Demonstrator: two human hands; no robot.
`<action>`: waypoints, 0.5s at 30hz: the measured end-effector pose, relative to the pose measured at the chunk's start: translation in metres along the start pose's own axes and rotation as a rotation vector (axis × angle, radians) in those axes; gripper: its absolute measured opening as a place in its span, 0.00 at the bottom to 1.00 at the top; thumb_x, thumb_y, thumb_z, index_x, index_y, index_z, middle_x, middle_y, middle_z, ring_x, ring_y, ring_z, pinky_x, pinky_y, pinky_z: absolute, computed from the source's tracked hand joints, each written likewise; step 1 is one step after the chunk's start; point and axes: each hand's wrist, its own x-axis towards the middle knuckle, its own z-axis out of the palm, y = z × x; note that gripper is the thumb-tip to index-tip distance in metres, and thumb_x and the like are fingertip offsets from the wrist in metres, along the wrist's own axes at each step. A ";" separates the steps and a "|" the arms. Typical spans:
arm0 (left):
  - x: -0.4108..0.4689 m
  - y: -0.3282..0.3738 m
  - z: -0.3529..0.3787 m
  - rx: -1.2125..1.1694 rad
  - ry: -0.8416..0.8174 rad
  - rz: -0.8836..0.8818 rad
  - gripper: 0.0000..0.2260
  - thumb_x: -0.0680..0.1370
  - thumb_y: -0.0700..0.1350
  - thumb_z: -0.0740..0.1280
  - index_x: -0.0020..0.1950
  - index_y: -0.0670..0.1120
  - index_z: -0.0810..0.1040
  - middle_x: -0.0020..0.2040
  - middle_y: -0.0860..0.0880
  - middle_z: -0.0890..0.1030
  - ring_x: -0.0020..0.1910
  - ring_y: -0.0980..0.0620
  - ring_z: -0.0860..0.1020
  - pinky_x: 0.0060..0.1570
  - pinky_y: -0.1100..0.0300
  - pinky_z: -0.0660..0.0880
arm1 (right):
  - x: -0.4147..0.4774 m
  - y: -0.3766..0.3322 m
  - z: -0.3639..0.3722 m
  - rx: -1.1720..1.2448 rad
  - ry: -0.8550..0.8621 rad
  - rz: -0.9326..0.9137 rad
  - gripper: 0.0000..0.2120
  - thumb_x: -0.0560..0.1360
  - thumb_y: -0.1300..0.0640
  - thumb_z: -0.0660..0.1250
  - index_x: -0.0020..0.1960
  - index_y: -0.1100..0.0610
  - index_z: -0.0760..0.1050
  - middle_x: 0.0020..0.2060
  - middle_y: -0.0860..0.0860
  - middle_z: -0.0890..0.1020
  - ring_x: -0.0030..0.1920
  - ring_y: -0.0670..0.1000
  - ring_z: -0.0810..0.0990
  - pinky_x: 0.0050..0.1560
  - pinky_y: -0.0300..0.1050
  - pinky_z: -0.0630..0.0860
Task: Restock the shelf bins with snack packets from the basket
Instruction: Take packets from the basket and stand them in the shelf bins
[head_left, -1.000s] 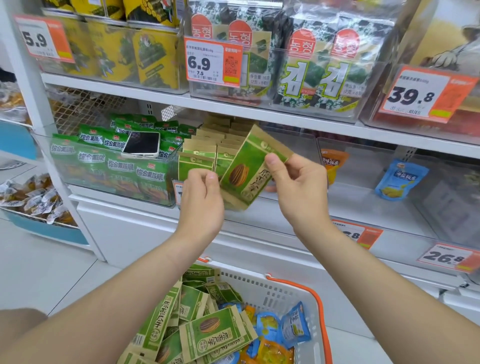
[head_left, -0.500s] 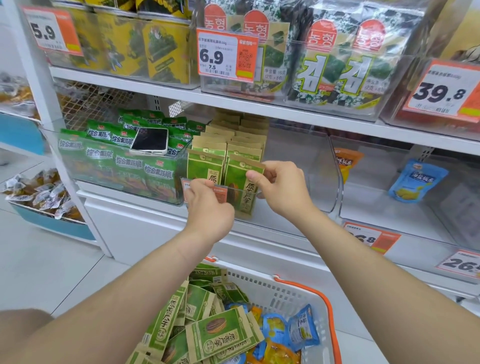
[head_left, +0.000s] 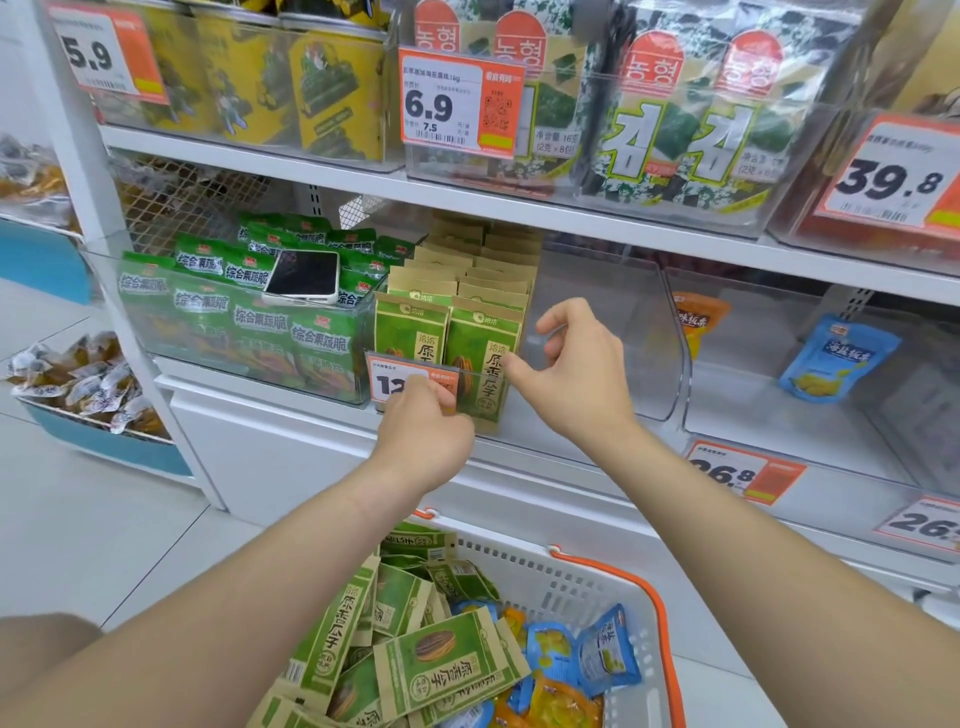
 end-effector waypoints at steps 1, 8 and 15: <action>-0.001 -0.001 0.000 0.032 -0.033 0.013 0.08 0.80 0.42 0.66 0.58 0.48 0.73 0.58 0.47 0.76 0.58 0.45 0.76 0.52 0.53 0.73 | -0.005 -0.003 -0.005 -0.010 -0.005 -0.083 0.14 0.71 0.53 0.75 0.49 0.50 0.71 0.36 0.45 0.76 0.40 0.44 0.76 0.38 0.40 0.70; -0.017 -0.019 0.004 0.812 -0.417 0.217 0.08 0.81 0.46 0.61 0.58 0.50 0.76 0.59 0.46 0.80 0.56 0.42 0.79 0.56 0.49 0.79 | -0.048 -0.013 -0.020 -0.437 -0.894 -0.327 0.10 0.69 0.58 0.68 0.48 0.47 0.81 0.34 0.41 0.77 0.42 0.45 0.77 0.44 0.47 0.80; -0.047 -0.056 0.035 1.334 -0.992 0.239 0.14 0.82 0.53 0.64 0.57 0.45 0.83 0.52 0.47 0.83 0.50 0.44 0.81 0.55 0.45 0.80 | -0.122 0.016 0.014 -0.736 -1.343 -0.353 0.15 0.73 0.57 0.73 0.60 0.56 0.82 0.53 0.55 0.84 0.44 0.54 0.82 0.40 0.47 0.80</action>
